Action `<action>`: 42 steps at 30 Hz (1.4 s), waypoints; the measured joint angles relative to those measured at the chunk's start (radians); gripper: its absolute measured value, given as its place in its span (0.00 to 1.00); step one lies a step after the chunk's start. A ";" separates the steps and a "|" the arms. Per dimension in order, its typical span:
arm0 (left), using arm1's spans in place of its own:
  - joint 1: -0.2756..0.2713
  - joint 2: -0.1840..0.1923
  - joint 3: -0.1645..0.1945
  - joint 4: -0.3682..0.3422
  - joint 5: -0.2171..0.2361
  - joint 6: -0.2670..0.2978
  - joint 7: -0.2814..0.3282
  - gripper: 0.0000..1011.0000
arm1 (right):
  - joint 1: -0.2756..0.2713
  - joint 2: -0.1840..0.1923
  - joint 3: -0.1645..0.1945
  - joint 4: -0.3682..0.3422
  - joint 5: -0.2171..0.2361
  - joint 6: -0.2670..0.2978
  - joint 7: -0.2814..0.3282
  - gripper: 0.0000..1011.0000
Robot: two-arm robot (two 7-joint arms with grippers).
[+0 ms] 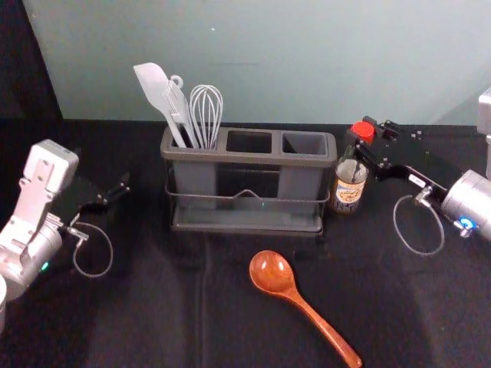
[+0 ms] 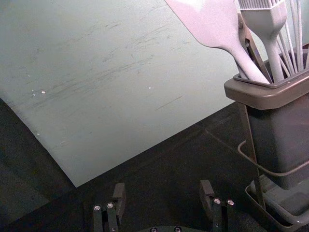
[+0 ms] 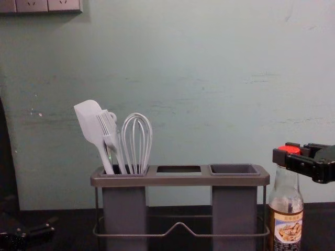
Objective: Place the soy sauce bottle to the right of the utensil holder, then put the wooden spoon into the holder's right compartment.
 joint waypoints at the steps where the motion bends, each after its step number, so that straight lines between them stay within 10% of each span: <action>1: 0.000 0.000 0.000 0.000 0.000 0.000 0.000 0.99 | 0.000 -0.001 0.000 0.001 0.000 0.000 0.000 0.38; 42: 0.000 0.000 0.000 0.000 0.000 0.000 0.000 0.99 | -0.027 0.000 0.008 0.009 -0.017 -0.012 -0.007 0.38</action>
